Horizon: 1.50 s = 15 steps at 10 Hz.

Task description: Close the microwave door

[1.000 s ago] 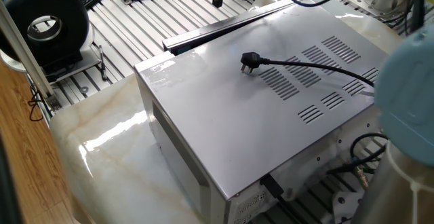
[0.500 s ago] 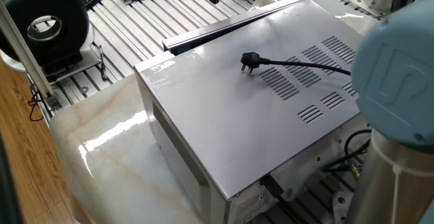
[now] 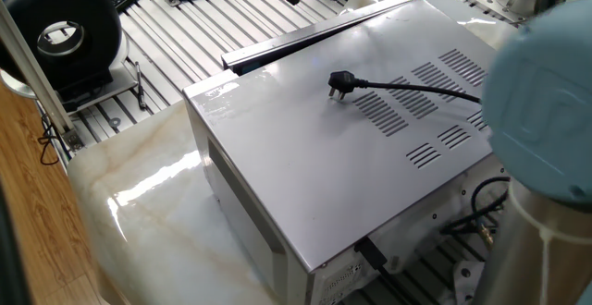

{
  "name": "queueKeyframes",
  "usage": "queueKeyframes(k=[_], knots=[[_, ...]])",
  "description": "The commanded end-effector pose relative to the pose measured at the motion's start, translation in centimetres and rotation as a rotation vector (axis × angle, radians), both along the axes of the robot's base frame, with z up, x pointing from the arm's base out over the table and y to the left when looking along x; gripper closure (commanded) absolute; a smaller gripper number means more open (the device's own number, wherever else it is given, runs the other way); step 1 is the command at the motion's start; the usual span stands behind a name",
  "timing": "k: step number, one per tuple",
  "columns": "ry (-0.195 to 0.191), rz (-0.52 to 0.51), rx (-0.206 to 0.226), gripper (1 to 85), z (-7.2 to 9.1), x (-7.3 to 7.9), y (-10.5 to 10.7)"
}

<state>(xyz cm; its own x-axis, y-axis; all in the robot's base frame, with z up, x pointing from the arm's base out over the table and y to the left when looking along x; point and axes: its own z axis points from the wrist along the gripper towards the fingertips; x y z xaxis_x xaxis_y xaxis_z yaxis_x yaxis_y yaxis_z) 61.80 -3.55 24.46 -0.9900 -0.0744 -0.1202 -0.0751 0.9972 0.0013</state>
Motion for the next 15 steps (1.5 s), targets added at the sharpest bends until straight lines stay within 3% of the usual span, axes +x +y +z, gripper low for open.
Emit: queueKeyframes(k=[1, 3, 6, 8, 12, 15], knots=[[-0.027, -0.031, 0.019, 84.7, -0.1, -2.5, 0.9], [-0.008, -0.020, 0.022, 84.7, -0.3, -3.4, 0.8], [-0.009, -0.013, 0.011, 84.7, -0.3, -3.5, 0.4], [0.010, 0.024, 0.023, 84.7, -0.3, -4.0, 0.9], [0.039, 0.059, 0.001, 84.7, -0.4, -4.8, 0.4], [0.030, 0.009, 0.022, 84.7, -0.2, -6.4, 2.0]])
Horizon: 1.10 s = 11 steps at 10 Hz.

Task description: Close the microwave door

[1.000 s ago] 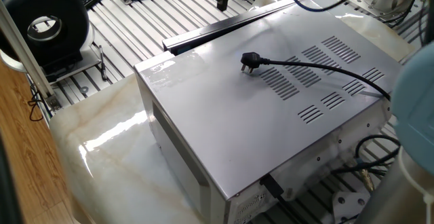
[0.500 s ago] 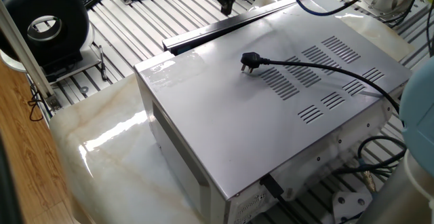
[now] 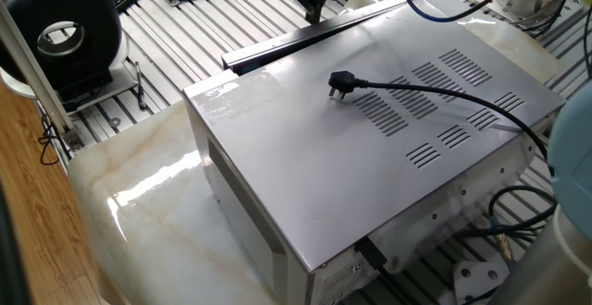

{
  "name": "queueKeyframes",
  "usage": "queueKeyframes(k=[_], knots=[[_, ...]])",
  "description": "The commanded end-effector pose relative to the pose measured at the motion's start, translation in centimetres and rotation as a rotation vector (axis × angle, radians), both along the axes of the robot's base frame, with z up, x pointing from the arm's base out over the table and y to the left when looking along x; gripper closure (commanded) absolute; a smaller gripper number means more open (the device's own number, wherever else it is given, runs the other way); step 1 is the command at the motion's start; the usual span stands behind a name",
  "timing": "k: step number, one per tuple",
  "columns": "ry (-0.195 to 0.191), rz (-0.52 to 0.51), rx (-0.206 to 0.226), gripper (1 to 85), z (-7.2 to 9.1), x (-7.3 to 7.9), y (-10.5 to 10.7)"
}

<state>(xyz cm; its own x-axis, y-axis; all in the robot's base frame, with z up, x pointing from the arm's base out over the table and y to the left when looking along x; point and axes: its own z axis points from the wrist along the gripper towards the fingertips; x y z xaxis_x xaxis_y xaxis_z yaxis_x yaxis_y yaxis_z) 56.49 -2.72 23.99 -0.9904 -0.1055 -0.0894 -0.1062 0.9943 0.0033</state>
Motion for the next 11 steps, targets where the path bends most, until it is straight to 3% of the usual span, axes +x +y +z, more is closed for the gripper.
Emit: queueKeyframes(k=[1, 4, 5, 11], knots=[[0.006, -0.036, 0.028, 84.7, 0.5, -1.7, 1.7], [0.031, -0.038, 0.054, 84.7, 0.7, -2.3, 2.4], [0.034, -0.050, 0.082, 84.7, 0.6, -2.4, 3.3], [0.063, -0.074, 0.106, 84.7, 1.2, -2.9, 4.5]])
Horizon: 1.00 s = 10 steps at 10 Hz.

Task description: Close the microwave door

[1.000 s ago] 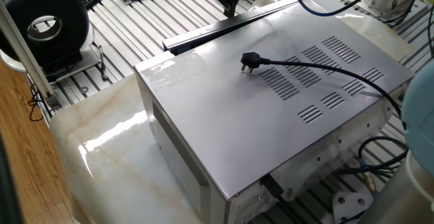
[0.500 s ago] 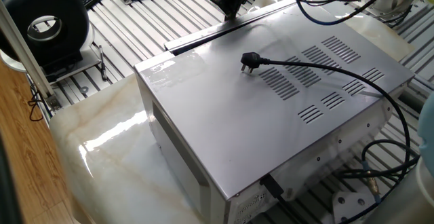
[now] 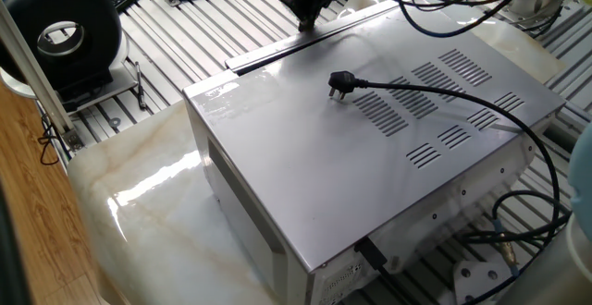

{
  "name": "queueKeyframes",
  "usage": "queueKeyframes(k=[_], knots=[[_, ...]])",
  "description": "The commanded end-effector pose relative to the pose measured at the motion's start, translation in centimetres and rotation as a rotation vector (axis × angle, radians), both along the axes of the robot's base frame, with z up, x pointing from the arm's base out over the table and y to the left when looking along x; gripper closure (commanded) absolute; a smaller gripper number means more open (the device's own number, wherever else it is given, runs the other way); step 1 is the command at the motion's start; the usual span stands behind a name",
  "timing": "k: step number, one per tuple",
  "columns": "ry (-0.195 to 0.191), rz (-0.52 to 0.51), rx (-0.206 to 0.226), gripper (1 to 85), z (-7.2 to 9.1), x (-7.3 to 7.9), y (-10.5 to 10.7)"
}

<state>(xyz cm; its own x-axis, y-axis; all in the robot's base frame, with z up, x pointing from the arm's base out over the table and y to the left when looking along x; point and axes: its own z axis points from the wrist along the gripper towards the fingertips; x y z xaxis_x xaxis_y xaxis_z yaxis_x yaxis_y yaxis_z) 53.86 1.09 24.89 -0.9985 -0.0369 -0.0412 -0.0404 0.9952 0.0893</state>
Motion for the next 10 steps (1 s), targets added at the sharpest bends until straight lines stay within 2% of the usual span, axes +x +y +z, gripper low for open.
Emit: queueKeyframes(k=[1, 4, 7, 10], knots=[[0.011, -0.020, 0.038, 84.7, 0.4, -0.4, 1.1], [-0.007, -0.031, 0.043, 84.7, -0.3, -1.2, 1.7], [0.007, -0.020, 0.052, 84.7, -0.2, -1.8, 0.9], [0.018, -0.021, 0.069, 84.7, 0.0, -2.2, 1.8]])
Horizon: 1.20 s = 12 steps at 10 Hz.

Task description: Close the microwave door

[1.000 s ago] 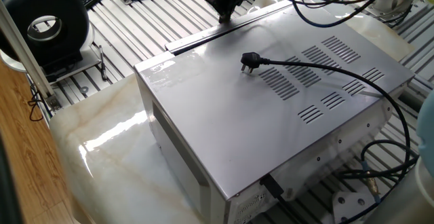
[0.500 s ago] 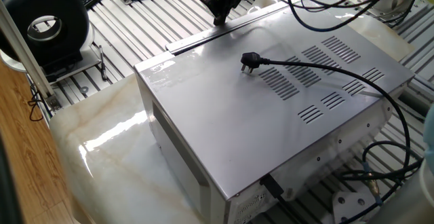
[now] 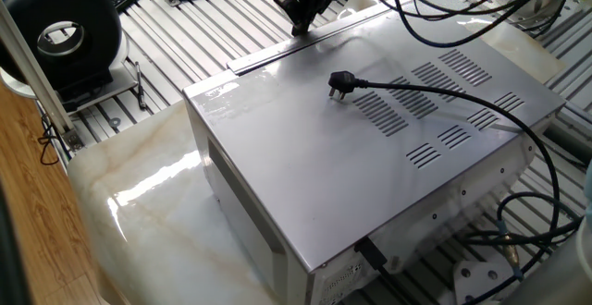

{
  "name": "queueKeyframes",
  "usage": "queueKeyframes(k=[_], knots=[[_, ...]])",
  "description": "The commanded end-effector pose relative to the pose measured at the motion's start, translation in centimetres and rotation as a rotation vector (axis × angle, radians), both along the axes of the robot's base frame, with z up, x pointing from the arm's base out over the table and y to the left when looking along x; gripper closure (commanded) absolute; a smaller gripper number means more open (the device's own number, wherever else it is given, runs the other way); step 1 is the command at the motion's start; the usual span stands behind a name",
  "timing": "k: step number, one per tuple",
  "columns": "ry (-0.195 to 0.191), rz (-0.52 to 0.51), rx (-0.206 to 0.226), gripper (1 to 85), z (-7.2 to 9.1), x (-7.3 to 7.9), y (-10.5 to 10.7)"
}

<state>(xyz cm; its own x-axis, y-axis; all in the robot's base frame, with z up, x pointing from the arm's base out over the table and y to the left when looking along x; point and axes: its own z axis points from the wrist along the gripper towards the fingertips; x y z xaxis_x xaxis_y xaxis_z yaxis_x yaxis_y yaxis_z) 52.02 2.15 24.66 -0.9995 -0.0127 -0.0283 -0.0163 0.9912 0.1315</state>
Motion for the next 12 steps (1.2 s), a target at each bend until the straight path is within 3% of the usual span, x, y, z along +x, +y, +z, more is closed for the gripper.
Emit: queueKeyframes(k=[1, 3, 4, 7, 9, 10, 12], knots=[[0.004, 0.010, 0.037, 84.7, 0.1, -0.4, 0.6], [0.006, 0.016, 0.025, 84.7, -0.1, -0.8, -0.3], [0.006, 0.019, -0.001, 84.7, 0.0, -0.6, -0.4], [0.000, 0.028, -0.060, 84.7, 1.1, 0.8, 0.3], [0.010, 0.079, -0.127, 84.7, 1.8, 2.5, -3.4], [0.031, 0.104, -0.175, 84.7, 2.4, 2.6, -5.4], [0.044, 0.078, -0.181, 84.7, 4.2, 2.0, -6.0]])
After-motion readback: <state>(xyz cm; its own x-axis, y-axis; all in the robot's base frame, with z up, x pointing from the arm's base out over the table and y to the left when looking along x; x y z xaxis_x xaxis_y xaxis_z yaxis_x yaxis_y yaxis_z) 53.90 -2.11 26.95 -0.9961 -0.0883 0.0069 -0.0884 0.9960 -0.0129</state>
